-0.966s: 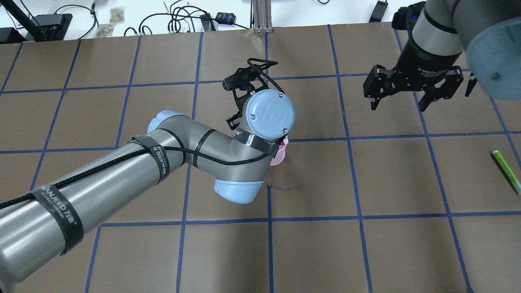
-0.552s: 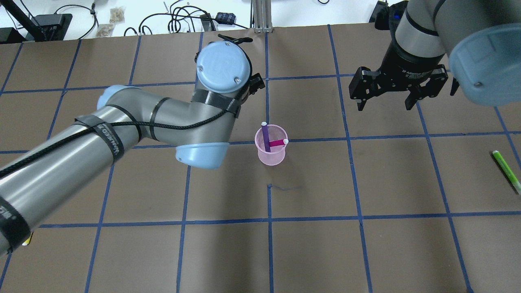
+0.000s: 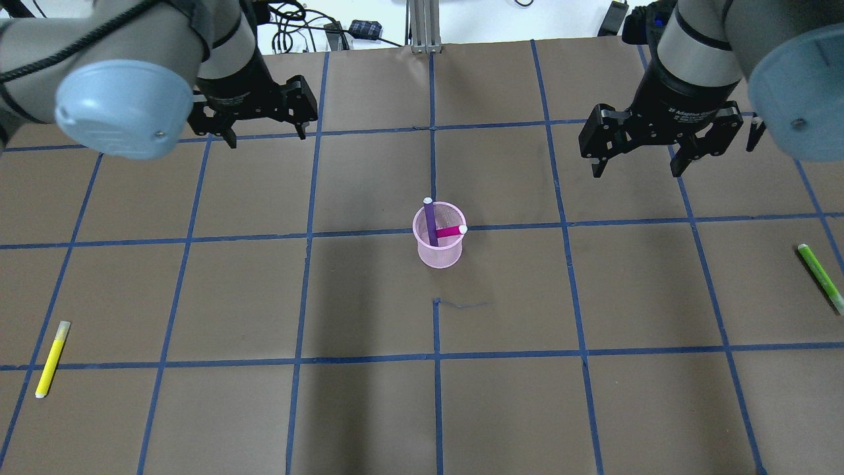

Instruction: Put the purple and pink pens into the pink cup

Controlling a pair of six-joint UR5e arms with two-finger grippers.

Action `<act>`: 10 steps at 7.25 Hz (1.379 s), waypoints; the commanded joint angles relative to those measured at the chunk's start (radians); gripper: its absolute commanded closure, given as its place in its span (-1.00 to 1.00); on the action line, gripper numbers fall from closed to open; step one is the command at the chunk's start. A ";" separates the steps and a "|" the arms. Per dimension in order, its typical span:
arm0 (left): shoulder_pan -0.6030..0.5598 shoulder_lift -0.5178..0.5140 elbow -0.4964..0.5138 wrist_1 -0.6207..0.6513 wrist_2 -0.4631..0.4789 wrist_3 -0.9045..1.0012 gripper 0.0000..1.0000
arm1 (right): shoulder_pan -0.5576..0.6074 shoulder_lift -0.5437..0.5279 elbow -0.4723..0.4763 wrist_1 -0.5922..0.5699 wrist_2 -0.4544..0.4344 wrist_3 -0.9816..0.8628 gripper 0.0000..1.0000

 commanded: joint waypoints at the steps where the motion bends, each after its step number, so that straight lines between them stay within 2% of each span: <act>1: 0.072 0.066 0.010 -0.118 -0.077 0.249 -1.00 | -0.005 -0.001 -0.002 0.004 0.033 0.000 -1.00; 3: 0.116 0.080 0.011 -0.161 -0.126 0.288 -1.00 | -0.001 -0.002 0.005 -0.001 0.036 0.001 -1.00; 4: 0.119 0.080 0.033 -0.257 -0.127 0.285 -1.00 | -0.001 -0.002 -0.001 -0.001 0.039 0.001 -1.00; 5: 0.116 0.092 0.040 -0.270 -0.107 0.285 -1.00 | -0.001 -0.002 0.001 -0.002 0.038 0.001 -1.00; 8: 0.113 0.127 0.040 -0.260 -0.014 0.274 -1.00 | -0.001 -0.002 0.005 -0.007 0.036 0.003 -1.00; 9: 0.113 0.109 0.039 -0.204 0.042 0.260 -1.00 | -0.001 -0.002 0.007 -0.007 0.022 0.000 -1.00; 10: 0.113 0.105 0.033 -0.183 0.022 0.196 -1.00 | -0.001 -0.001 0.007 -0.007 0.027 -0.003 -1.00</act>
